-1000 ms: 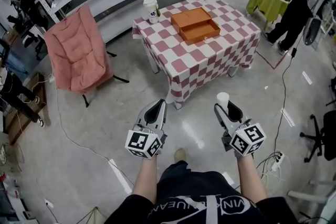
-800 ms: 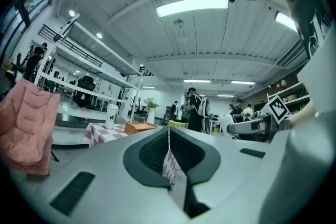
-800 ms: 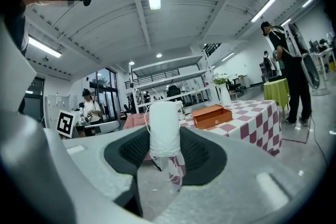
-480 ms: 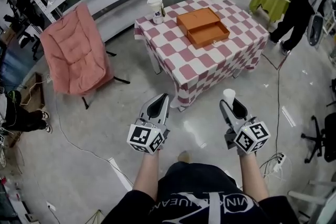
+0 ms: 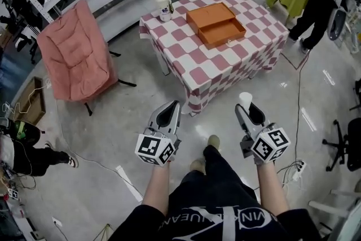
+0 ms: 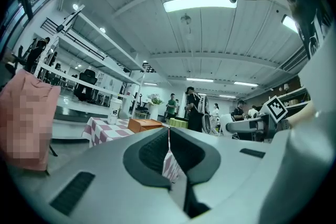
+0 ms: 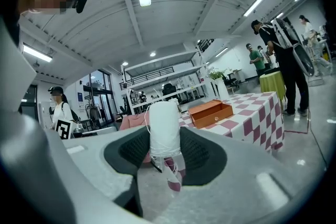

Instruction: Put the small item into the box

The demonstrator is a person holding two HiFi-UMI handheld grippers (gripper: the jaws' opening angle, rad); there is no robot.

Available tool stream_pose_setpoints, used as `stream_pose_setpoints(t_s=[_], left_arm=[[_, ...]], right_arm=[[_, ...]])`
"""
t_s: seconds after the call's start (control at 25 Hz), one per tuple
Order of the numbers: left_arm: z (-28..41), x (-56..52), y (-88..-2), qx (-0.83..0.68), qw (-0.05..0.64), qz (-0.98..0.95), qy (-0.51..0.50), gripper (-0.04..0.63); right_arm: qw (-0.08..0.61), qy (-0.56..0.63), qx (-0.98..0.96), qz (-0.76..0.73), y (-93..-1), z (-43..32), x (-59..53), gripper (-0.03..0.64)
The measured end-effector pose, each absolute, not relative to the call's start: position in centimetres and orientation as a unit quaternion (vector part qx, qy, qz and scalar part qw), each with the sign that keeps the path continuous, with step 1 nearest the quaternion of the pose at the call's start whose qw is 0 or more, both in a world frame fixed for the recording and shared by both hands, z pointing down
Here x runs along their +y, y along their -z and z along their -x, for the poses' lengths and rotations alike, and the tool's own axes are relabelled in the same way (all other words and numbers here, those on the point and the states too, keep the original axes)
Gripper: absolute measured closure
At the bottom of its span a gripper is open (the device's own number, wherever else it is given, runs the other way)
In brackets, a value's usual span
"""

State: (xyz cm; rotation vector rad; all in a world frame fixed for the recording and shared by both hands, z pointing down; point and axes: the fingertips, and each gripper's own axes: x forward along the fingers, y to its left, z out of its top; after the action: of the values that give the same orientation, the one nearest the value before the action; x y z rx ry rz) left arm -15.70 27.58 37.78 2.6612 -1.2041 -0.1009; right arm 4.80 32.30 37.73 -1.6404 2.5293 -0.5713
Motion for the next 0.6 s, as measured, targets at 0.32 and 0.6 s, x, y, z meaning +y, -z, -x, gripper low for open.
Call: stream_pose_setpoints(t_s=[0.32, 0.6], left_arm=[[14.6, 22.8, -37.5, -0.416, 0.104, -0.903, 0.029, 0.581], [12.7, 17.3, -36.7, -0.42, 0.104, -0.901, 0.037, 0.581]], right_arm=[[0.046, 0.186, 0.828, 0.527, -37.5, -6.0, 27.0, 0.439], [0.047, 0.189, 0.831, 0.521, -37.3, -8.0, 21.4, 0.439]])
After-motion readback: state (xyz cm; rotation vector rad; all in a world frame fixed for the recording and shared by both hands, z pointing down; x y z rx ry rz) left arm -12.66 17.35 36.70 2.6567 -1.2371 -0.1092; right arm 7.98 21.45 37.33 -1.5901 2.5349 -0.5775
